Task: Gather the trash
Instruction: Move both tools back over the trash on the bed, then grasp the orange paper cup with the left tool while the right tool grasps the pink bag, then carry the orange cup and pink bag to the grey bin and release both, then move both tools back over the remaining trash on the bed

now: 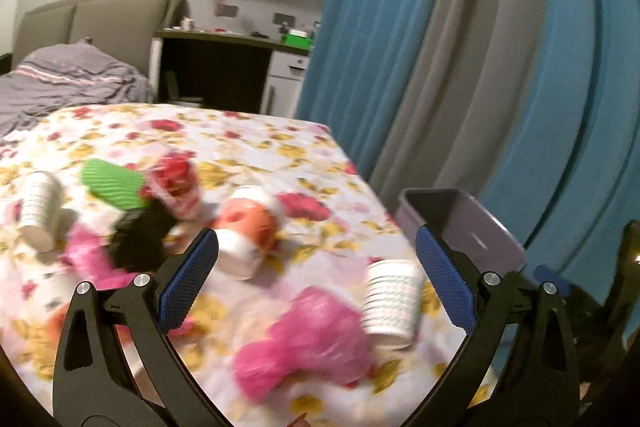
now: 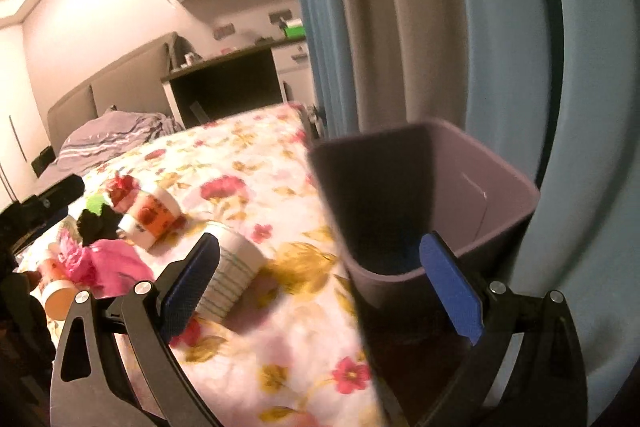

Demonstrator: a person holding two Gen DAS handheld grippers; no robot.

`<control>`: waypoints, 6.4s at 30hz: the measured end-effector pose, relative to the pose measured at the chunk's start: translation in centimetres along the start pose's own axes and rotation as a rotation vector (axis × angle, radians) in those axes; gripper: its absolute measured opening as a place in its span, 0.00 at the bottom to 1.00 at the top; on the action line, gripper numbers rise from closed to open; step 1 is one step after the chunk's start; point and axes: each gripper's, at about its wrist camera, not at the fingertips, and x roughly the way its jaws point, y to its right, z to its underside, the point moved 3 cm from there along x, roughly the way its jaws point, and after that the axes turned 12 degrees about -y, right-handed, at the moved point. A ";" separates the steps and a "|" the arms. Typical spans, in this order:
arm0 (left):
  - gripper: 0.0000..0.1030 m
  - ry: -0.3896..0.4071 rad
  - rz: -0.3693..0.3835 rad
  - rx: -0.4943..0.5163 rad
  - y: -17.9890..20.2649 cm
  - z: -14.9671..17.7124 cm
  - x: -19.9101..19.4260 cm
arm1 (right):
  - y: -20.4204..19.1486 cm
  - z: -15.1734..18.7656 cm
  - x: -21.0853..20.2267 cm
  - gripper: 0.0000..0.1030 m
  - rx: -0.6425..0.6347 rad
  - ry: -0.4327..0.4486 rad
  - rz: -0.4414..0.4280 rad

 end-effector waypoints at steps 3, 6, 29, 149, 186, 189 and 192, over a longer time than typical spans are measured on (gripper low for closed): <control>0.95 0.016 -0.043 -0.014 -2.1 0.8 -1.8 | -2.5 0.4 -0.9 0.94 -0.038 0.036 -0.001; 0.95 0.039 -0.091 -0.044 -4.8 1.8 -3.8 | -5.5 1.1 -1.4 0.94 -0.085 0.062 -0.018; 0.94 0.022 -0.200 -0.175 -15.8 7.9 -10.1 | -16.5 4.5 2.3 0.74 -0.233 -0.024 -0.036; 0.61 -0.172 0.363 0.273 19.5 -4.0 13.4 | 8.0 -2.7 4.7 0.46 0.099 0.075 0.124; 0.94 -0.020 -0.007 0.103 4.0 -0.3 1.1 | -0.8 1.3 -5.1 0.85 0.029 0.231 0.026; 0.94 -0.017 -0.077 0.063 0.0 1.2 -0.8 | -3.2 1.6 -5.1 0.85 -0.001 0.219 -0.011; 0.94 -0.005 -0.121 0.039 -3.6 2.6 -2.8 | -5.8 2.4 -5.0 0.85 -0.033 0.200 -0.053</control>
